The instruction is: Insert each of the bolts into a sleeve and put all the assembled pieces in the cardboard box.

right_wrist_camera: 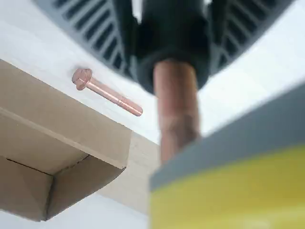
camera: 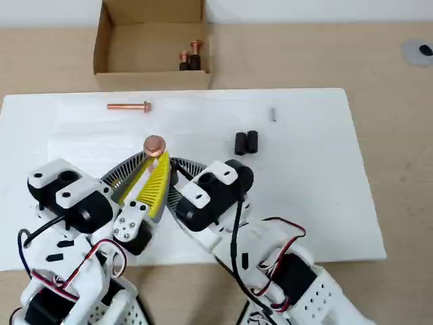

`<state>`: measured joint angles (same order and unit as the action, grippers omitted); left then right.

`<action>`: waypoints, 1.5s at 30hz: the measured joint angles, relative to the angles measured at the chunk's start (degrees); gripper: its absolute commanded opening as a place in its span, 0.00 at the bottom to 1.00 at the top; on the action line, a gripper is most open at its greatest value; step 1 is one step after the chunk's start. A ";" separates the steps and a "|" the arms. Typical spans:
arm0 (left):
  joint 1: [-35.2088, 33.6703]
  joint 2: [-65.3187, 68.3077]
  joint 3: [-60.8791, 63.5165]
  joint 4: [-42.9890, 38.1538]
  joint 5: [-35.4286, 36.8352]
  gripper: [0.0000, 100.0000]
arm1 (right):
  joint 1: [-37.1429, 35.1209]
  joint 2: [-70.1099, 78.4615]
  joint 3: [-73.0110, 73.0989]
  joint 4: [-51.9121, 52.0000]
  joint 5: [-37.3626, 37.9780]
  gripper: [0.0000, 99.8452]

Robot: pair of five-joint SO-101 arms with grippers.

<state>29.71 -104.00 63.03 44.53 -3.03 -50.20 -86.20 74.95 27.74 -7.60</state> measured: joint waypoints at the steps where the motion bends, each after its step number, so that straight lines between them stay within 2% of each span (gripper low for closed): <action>1: 0.00 0.00 0.00 0.00 0.00 0.00 | 0.00 0.00 0.00 0.00 0.00 0.01; 7: 0.00 0.00 0.00 0.00 0.00 0.00 | 0.00 0.00 0.00 0.00 0.00 0.01; 13: 2.29 0.00 0.00 0.00 -5.10 0.00 | 0.00 -0.09 -0.09 0.00 0.00 0.01; 21: 2.29 0.00 0.00 0.00 -5.54 0.01 | 0.00 -0.09 -0.09 0.00 0.00 0.01; 25: 2.29 0.00 0.00 0.00 -5.54 0.05 | 0.00 -0.09 -0.09 0.00 0.00 0.01; 33: 1.58 -0.09 0.00 0.00 0.00 0.07 | 0.00 0.00 -0.09 0.00 0.00 0.01; 45: -1.67 0.18 0.09 1.58 0.97 0.07 | -0.26 0.00 -0.09 0.00 -0.09 0.01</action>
<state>28.04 -103.82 63.12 46.11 -2.07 -50.46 -86.20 74.86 27.74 -7.69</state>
